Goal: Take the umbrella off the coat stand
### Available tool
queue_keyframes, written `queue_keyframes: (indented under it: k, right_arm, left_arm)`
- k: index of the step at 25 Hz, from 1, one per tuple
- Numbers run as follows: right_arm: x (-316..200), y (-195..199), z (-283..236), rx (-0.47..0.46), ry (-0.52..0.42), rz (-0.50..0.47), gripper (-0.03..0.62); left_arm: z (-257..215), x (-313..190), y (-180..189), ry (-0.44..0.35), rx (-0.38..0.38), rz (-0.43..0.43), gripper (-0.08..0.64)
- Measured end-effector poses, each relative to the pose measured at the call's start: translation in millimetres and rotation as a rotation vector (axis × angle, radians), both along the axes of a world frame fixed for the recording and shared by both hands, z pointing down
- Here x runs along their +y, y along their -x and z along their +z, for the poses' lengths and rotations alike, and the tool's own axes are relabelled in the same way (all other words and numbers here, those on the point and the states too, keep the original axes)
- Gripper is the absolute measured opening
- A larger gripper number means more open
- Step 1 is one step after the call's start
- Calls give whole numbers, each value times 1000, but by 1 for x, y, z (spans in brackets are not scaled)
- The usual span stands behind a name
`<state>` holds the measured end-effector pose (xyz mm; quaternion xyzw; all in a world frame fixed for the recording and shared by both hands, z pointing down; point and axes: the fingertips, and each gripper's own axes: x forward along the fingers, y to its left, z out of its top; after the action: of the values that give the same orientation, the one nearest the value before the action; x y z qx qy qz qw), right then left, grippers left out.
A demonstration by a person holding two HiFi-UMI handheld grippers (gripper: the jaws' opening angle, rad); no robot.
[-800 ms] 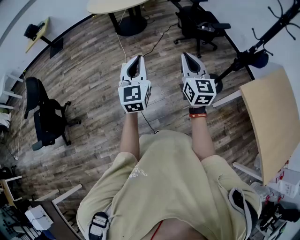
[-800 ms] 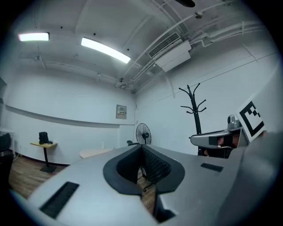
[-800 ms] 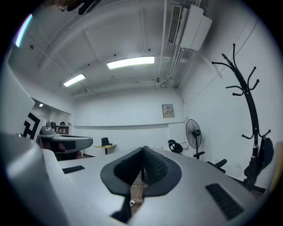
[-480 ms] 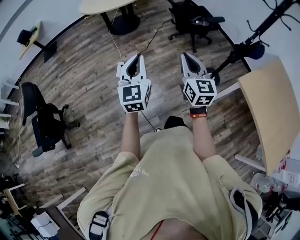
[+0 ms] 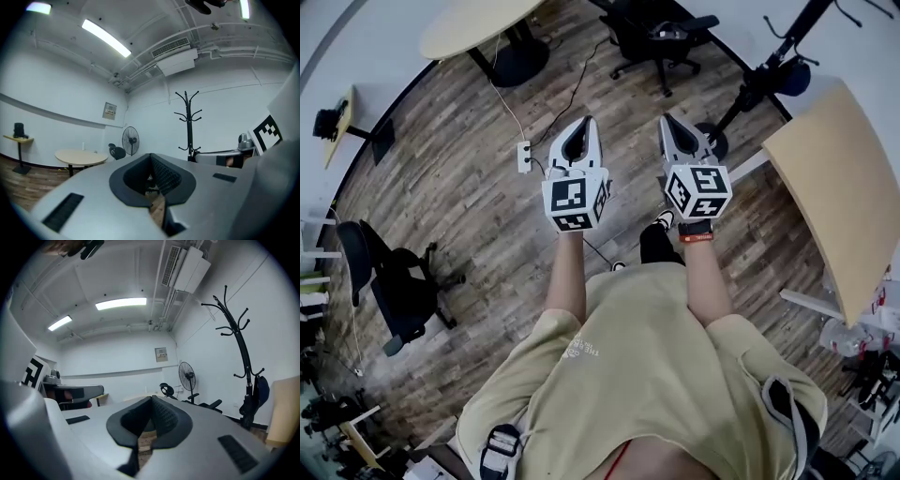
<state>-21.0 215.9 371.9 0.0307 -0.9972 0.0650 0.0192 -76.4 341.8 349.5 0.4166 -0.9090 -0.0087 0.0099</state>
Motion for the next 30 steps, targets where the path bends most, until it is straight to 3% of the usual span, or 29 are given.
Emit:
queue_keyframes:
  k: [9, 30]
  right_arm:
    - [-134, 20, -6, 4, 24, 118, 15]
    - [-329, 56, -12, 2, 27, 316, 15]
  left_arm:
    - [-10, -155, 26, -4, 7, 170, 23]
    - [-11, -393, 77, -9, 23, 449, 23]
